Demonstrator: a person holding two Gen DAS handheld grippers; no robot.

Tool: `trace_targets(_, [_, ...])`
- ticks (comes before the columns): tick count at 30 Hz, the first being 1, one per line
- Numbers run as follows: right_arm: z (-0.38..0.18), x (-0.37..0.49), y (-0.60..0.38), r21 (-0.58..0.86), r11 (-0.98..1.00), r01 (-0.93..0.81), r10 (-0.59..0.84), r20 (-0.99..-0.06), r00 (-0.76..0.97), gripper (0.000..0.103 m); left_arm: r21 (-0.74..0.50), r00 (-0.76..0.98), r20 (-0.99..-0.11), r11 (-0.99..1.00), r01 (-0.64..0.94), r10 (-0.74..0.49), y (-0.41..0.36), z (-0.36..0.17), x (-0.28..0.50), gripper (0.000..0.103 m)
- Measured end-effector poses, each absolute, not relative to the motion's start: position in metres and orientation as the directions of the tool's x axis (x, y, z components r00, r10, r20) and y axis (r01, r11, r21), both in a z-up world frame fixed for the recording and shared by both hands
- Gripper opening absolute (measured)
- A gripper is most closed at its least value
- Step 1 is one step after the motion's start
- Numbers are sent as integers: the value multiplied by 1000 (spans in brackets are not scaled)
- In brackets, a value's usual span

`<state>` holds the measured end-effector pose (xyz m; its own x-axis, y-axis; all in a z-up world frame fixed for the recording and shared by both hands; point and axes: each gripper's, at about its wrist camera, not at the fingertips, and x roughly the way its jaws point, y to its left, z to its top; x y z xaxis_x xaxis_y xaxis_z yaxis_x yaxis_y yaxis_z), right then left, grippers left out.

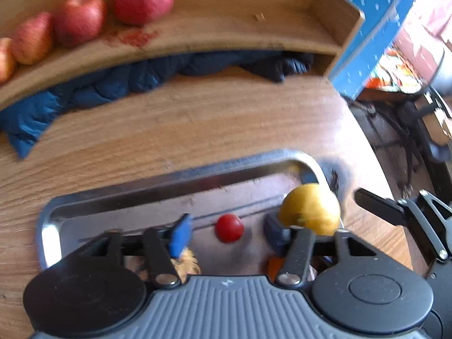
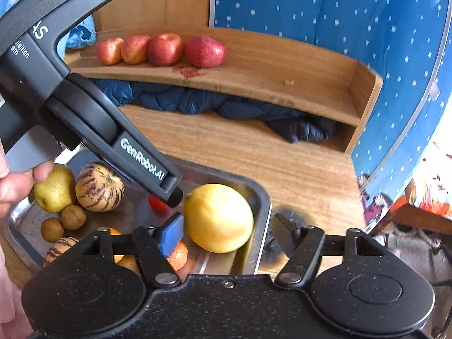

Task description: Organize fruits

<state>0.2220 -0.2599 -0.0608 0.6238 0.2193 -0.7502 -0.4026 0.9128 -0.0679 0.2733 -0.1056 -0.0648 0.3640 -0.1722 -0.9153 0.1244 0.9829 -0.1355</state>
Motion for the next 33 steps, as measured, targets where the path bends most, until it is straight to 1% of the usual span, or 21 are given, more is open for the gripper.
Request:
trace_targets(2, [-53, 215, -263, -74, 907, -414, 230, -737, 636, 77, -123, 410, -901, 989, 79, -145, -102, -54, 265, 75])
trace_targets(3, [-47, 210, -266, -73, 905, -420, 239, -728, 642, 81, -120, 427, -894, 991, 56, -133, -99, -50, 261, 83])
trace_targets(4, [-43, 205, -268, -70, 903, -424, 248, -720, 648, 85, -120, 450, -885, 992, 28, -120, -96, -44, 255, 87])
trace_targets(8, [-27, 185, -275, -58, 899, -433, 278, -688, 670, 93, -111, 514, -855, 992, -56, -67, -85, -30, 229, 99])
trace_targets(9, [-25, 179, -276, -55, 898, -436, 283, -686, 670, 95, -106, 521, -852, 991, -77, -50, -83, -27, 223, 99])
trace_targets(11, [-20, 171, -277, -52, 897, -440, 292, -677, 676, 96, -107, 538, -842, 988, -111, -30, -77, -23, 207, 101])
trace_targets(14, [-14, 156, -279, -39, 898, -438, 306, -661, 685, 102, -107, 569, -822, 981, -164, 6, -69, -17, 179, 102])
trace_targets(24, [-7, 112, -276, 2, 883, -469, 363, -634, 683, 102, -86, 606, -788, 957, -279, 106, -49, -15, 87, 102])
trace_targets(28, [-5, 103, -275, 34, 884, -467, 375, -650, 662, 102, -53, 584, -801, 956, -289, 132, -46, -16, 68, 102])
trace_targets(33, [-5, 98, -272, 62, 889, -454, 374, -668, 643, 102, -23, 584, -800, 966, -258, 137, -40, -16, 55, 102])
